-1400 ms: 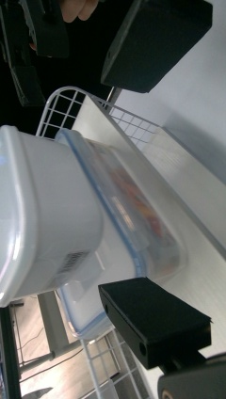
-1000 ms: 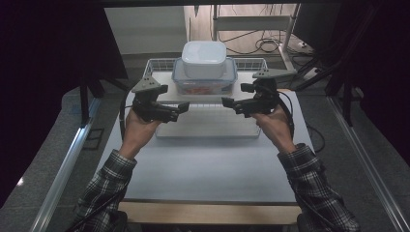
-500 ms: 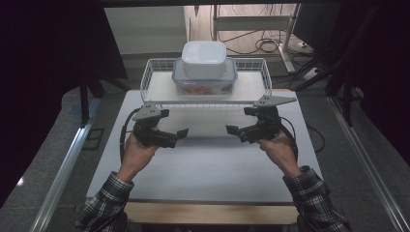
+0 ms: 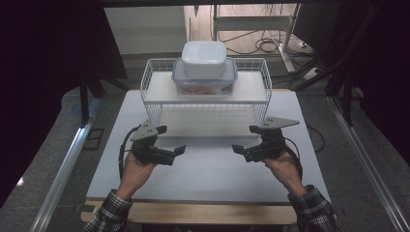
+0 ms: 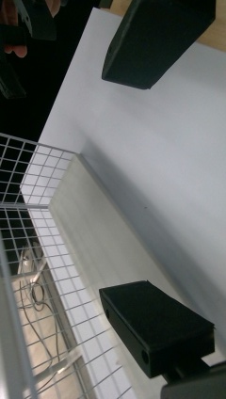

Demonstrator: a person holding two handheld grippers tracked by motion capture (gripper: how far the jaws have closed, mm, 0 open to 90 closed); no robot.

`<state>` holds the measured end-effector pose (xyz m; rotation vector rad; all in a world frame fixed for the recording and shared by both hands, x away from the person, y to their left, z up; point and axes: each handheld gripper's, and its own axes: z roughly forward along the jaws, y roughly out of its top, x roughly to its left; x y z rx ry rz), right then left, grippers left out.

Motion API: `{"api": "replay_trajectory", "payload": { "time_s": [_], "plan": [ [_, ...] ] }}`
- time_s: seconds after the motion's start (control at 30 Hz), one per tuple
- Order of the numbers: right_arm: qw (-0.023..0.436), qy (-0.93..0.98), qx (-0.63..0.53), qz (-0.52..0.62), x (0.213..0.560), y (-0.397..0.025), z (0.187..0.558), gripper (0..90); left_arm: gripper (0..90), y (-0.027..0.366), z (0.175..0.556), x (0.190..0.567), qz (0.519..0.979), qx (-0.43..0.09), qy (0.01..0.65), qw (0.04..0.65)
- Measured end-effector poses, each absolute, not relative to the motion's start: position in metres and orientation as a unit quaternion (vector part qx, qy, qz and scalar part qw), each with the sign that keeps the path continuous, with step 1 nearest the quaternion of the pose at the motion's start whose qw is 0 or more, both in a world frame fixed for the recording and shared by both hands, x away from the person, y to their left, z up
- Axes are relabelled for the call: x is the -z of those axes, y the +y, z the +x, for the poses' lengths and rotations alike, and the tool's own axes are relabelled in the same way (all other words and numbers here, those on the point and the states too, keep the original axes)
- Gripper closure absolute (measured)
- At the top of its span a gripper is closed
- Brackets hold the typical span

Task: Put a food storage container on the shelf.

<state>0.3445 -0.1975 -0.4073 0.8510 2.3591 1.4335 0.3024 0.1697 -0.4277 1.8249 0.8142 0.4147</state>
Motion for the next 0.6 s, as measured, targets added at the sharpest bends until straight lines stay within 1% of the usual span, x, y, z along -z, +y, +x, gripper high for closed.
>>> {"api": "replay_trajectory", "payload": {
  "time_s": [0.23,0.6],
  "plan": [
    [0.137,0.81,-0.486,0.298,0.426,-0.203,0.331,0.0,1.3,0.173,0.291,0.446,0.758,-0.171,0.349,0.523],
    [0.134,0.811,-0.476,0.312,0.451,-0.213,0.319,0.0,1.2,0.178,0.277,0.478,0.759,-0.177,0.364,0.511]
  ]
}}
